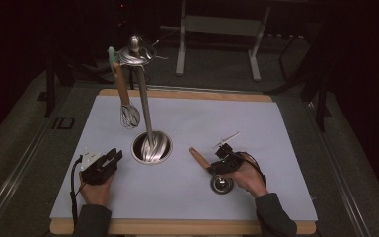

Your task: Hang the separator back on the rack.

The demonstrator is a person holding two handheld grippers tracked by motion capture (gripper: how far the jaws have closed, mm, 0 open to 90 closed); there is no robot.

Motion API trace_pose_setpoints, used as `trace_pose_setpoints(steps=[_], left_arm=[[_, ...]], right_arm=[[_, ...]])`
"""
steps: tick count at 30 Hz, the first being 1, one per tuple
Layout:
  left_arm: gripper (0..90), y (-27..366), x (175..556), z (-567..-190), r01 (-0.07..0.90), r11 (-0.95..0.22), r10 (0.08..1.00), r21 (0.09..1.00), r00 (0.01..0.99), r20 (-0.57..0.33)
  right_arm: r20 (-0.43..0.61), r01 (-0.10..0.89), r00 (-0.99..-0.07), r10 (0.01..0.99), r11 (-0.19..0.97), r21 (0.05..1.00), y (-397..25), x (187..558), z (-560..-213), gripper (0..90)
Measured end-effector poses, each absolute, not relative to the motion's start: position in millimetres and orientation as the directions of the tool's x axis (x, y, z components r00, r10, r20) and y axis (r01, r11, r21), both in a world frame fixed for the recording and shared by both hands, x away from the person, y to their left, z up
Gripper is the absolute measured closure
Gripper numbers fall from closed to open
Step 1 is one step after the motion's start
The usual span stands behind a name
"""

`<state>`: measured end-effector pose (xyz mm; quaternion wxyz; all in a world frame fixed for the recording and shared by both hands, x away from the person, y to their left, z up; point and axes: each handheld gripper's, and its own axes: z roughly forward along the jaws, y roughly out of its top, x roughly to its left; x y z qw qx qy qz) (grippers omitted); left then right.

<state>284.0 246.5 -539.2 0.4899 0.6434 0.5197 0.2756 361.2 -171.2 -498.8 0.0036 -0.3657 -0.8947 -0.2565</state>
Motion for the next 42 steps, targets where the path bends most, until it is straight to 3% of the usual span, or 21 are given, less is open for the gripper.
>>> trace_pose_setpoints(steps=[11,42], left_arm=[[70.5,246.6,283.9,-539.3,0.397,0.020,0.939,0.918,0.308,-0.154],[70.5,246.8,283.8,-539.2,0.397,0.022,0.939,0.918,0.307,-0.155]], right_arm=[[0.167,0.693,-0.704,0.690,0.615,0.376,-153.4,363.1,-504.3,70.2],[0.137,0.676,-0.707,0.694,0.606,0.419,-157.7,367.2,-492.2,70.7]])
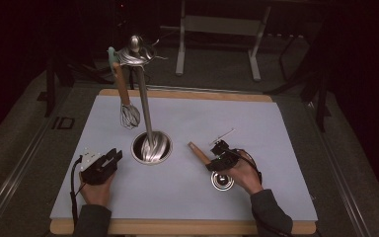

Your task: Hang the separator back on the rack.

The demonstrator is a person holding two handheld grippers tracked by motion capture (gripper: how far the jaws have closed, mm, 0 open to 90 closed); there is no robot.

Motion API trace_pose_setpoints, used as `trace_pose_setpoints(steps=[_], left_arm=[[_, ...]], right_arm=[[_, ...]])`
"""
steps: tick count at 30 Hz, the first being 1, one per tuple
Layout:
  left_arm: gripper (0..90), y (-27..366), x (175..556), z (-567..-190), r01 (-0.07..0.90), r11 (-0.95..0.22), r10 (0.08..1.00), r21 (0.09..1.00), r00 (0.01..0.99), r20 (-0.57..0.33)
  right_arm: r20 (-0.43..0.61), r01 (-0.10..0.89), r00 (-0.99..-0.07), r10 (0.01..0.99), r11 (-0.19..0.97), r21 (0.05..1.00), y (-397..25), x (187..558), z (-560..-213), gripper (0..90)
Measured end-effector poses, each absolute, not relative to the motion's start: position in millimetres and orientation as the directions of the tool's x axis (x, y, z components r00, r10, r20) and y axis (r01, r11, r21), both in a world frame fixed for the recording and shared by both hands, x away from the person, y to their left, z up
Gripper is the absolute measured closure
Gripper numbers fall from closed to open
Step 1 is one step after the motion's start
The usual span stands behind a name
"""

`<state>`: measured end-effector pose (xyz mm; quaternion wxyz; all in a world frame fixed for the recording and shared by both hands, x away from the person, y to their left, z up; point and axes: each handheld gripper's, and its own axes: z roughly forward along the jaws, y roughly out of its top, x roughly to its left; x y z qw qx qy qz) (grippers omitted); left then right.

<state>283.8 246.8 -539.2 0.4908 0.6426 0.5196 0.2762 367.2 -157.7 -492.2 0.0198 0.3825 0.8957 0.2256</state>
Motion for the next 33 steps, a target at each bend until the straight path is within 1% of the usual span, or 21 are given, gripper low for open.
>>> trace_pose_setpoints(steps=[5,16,33], left_arm=[[70.6,246.7,283.0,-539.0,0.390,0.024,0.940,0.920,0.304,-0.153],[70.7,246.8,282.7,-538.9,0.389,0.025,0.941,0.921,0.301,-0.153],[70.8,246.5,282.5,-539.0,0.384,0.024,0.941,0.923,0.302,-0.150]], right_arm=[[0.120,0.670,-0.706,0.698,0.604,0.431,-162.1,369.3,-489.4,70.7],[0.103,0.683,-0.669,0.736,0.554,0.476,-171.3,375.2,-483.5,70.8],[0.049,0.640,-0.659,0.750,0.526,0.560,-180.8,380.9,-471.1,70.9]])
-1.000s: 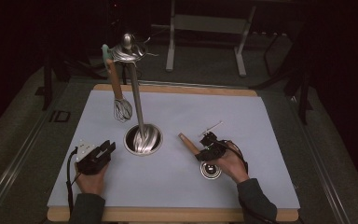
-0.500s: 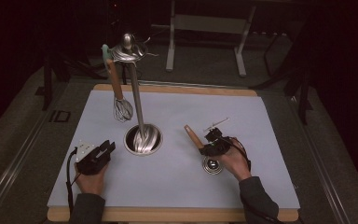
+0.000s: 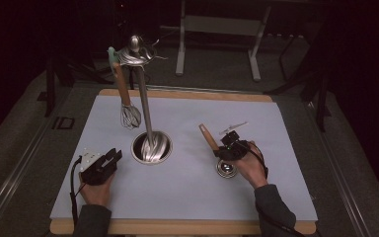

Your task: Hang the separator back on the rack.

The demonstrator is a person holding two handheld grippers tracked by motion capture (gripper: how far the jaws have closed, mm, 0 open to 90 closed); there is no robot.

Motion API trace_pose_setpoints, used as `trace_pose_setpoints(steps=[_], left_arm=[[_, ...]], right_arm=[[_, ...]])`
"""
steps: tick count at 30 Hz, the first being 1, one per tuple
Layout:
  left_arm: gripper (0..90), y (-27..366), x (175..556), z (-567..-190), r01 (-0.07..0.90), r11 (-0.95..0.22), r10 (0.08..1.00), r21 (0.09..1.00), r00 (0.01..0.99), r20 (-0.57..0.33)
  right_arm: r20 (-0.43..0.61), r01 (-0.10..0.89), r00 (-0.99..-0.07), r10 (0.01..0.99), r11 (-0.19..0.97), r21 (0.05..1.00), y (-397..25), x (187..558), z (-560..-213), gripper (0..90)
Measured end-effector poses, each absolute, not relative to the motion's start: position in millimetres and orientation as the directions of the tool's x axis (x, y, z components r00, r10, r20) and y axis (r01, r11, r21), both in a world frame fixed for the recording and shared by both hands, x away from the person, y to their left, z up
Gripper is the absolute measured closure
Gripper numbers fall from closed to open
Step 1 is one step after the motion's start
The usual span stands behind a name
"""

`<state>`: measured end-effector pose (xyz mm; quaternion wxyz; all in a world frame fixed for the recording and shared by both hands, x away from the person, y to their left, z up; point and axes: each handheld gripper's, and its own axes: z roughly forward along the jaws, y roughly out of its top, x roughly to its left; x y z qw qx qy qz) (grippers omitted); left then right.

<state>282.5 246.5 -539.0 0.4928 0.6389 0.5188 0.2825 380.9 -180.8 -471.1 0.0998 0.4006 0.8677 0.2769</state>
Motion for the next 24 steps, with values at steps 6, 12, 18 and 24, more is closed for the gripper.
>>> trace_pose_setpoints(steps=[6,12,18,24], left_arm=[[70.8,246.6,282.4,-538.9,0.384,0.024,0.942,0.923,0.301,-0.150],[70.8,246.5,282.2,-538.9,0.382,0.026,0.942,0.924,0.300,-0.151],[70.8,246.3,282.3,-539.0,0.383,0.023,0.942,0.924,0.301,-0.148],[70.8,246.4,282.3,-538.9,0.383,0.024,0.942,0.923,0.301,-0.149]], right_arm=[[0.018,0.620,-0.656,0.755,0.524,0.584,-184.2,383.0,-465.9,70.8],[0.021,0.607,-0.649,0.761,0.501,0.617,-190.2,385.5,-458.9,70.8],[-0.002,0.564,-0.663,0.748,0.501,0.657,-192.2,384.6,-452.1,70.8],[-0.028,0.521,-0.658,0.753,0.481,0.705,-194.0,384.5,-446.5,70.8]])
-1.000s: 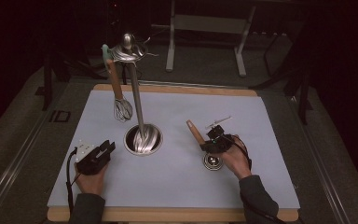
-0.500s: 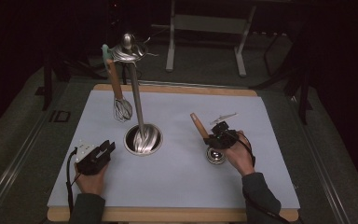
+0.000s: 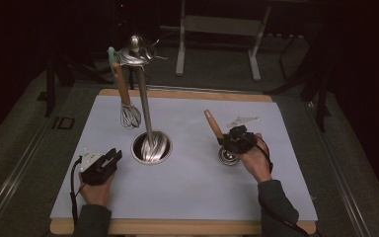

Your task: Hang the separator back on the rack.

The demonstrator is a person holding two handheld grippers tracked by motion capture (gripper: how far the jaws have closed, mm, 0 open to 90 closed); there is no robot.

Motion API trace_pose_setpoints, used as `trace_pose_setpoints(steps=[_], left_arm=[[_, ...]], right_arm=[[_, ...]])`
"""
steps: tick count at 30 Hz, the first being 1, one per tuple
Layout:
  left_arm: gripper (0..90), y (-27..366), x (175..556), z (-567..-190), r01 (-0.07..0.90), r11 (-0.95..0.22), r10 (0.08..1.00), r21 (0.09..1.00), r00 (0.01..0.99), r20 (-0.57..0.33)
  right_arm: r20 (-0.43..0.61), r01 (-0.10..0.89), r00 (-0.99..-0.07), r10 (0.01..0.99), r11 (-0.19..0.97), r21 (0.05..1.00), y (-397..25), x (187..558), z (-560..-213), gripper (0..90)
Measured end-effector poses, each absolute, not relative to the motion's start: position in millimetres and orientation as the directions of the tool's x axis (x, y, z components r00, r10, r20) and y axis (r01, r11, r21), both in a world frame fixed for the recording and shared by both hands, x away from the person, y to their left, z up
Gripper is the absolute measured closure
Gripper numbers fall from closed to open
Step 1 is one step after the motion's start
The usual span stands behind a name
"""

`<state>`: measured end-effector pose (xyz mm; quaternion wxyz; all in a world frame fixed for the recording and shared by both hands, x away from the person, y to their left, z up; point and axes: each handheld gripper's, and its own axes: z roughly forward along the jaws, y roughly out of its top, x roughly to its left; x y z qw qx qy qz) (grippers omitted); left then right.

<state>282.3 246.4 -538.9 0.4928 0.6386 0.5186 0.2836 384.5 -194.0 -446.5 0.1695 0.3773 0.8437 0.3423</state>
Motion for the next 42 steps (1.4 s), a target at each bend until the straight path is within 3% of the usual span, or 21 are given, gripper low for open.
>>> trace_pose_setpoints(steps=[18,42], left_arm=[[70.8,246.3,282.2,-538.8,0.383,0.022,0.942,0.924,0.302,-0.148],[70.8,246.5,282.2,-538.9,0.381,0.028,0.942,0.924,0.301,-0.152]], right_arm=[[-0.080,0.403,-0.637,0.767,0.420,0.813,-209.7,384.3,-432.2,70.8],[-0.179,0.259,-0.650,0.739,0.437,0.861,-194.1,381.0,-400.9,70.9]])
